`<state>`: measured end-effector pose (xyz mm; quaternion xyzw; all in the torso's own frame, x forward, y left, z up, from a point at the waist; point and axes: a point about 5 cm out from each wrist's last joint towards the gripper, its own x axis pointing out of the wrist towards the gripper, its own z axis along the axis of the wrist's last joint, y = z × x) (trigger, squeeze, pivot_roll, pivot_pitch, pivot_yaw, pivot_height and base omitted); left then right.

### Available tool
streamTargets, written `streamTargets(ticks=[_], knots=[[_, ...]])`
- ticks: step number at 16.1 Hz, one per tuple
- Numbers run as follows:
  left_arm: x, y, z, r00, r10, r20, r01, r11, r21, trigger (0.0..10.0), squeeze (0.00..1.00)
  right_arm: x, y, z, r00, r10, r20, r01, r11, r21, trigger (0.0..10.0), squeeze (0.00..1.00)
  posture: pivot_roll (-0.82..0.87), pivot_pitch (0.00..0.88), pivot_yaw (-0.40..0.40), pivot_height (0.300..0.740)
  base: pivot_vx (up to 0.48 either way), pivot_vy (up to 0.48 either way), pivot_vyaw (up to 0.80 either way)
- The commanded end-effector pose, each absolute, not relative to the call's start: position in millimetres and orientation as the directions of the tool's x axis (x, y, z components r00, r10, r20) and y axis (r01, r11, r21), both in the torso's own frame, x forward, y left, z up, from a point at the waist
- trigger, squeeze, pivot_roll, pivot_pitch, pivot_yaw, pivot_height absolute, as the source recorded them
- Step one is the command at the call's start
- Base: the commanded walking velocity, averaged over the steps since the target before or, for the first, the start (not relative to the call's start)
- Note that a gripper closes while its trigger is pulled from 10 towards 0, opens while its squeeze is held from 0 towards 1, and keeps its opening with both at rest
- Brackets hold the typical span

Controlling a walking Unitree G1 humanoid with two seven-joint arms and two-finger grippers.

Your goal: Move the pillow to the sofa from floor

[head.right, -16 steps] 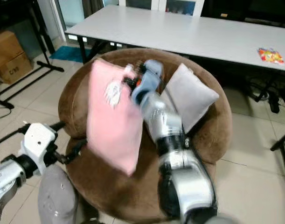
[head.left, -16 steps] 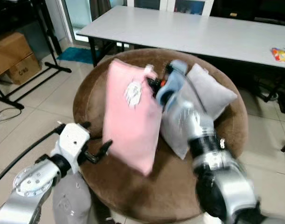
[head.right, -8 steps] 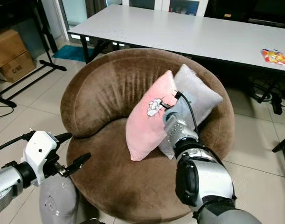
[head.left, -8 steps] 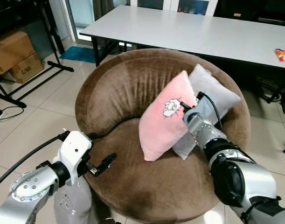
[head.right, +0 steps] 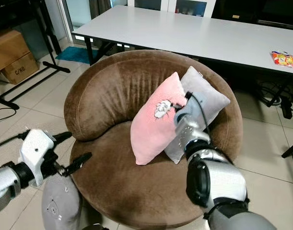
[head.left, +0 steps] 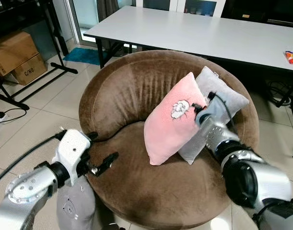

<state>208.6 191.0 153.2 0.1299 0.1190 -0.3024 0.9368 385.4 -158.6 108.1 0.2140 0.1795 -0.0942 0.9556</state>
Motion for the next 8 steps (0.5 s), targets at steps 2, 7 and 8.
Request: streamTargets(ticks=[2,7,8], knots=[[210,186,162,0.784,-0.567,-0.254,0.609,0.781,0.139,10.0,0.00,393,-171,128,0.947,-0.122,-0.296,0.246,0.869,0.429,10.0,1.00,0.02,0.000,0.008,0.740,0.000,0.000,0.00],[221,193,154,0.912,-0.349,-0.217,0.393,0.894,0.213,10.0,0.00,395,-182,142,0.989,-0.017,-0.149,0.089,0.864,0.496,10.0,0.00,0.00,0.000,0.013,0.740,0.000,0.000,0.00],[221,192,151,0.927,-0.309,-0.212,0.354,0.908,0.225,10.0,0.00,392,-184,144,0.994,-0.001,-0.113,0.055,0.880,0.471,10.0,0.00,-0.01,0.000,0.010,0.740,0.000,0.000,0.00]])
